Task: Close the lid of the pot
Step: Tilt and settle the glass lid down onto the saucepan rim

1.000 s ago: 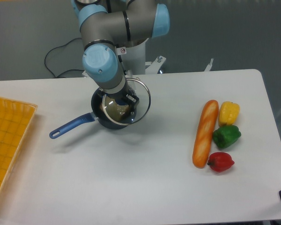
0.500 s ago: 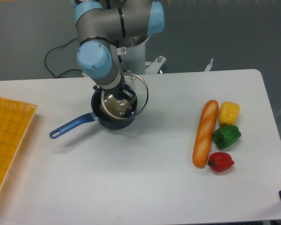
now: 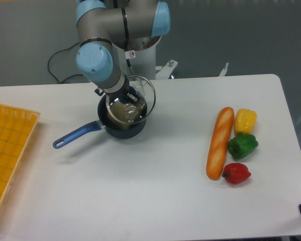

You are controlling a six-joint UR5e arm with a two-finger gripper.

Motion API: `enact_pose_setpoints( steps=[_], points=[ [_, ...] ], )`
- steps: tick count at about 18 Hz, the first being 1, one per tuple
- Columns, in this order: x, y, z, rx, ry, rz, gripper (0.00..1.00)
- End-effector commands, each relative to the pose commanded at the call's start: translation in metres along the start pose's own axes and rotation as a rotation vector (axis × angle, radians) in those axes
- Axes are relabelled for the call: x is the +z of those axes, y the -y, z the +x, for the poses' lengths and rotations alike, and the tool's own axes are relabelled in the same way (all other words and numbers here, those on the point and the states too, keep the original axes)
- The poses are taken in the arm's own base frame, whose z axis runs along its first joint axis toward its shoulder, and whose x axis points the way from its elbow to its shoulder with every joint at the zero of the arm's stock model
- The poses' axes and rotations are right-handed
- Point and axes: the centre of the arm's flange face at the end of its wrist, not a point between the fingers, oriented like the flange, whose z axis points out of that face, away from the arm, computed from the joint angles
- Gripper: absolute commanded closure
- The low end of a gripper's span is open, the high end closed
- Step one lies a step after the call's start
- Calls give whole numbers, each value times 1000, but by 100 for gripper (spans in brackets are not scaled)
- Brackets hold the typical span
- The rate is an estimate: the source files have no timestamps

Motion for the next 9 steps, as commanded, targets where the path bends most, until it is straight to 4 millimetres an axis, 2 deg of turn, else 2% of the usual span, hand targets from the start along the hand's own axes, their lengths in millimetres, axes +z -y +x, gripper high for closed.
enact_pose_setpoints(
  steps=[9],
  points=[
    [3,8,7,-28,0,-7,59]
  ],
)
